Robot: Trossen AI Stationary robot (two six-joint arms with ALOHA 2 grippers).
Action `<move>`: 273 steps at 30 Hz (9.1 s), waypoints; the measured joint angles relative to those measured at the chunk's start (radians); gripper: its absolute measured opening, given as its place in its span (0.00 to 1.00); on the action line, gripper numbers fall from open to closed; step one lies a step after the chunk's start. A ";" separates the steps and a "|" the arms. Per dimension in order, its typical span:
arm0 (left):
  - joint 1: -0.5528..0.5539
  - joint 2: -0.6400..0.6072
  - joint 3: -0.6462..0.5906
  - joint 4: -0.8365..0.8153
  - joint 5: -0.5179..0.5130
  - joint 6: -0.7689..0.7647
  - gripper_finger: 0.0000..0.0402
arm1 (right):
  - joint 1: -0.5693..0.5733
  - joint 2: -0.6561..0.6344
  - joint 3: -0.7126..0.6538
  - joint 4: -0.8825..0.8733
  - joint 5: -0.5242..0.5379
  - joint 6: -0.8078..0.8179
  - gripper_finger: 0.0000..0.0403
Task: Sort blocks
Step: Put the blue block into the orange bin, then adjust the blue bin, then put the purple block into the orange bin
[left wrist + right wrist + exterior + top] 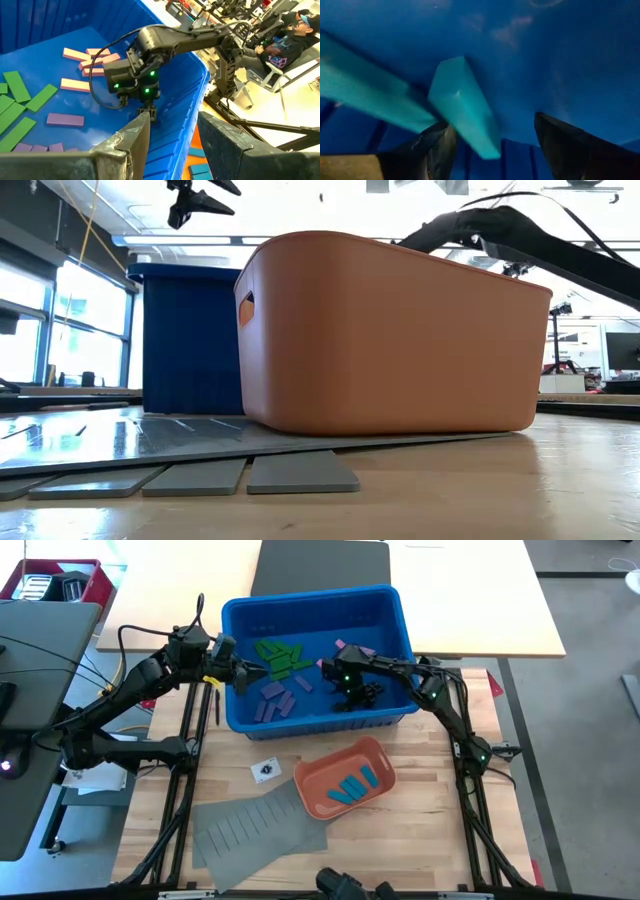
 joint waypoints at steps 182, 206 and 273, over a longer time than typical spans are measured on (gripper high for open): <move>0.000 0.021 0.000 0.075 0.028 -0.018 0.39 | 0.300 -0.391 0.087 0.136 0.154 -0.743 0.15; 0.000 0.021 0.000 0.043 0.072 0.071 0.39 | 0.468 -0.381 -0.094 0.160 0.189 -0.613 0.26; -0.036 0.882 0.259 -0.406 0.107 -0.306 0.51 | 0.219 -0.722 0.251 0.079 0.399 -0.383 0.40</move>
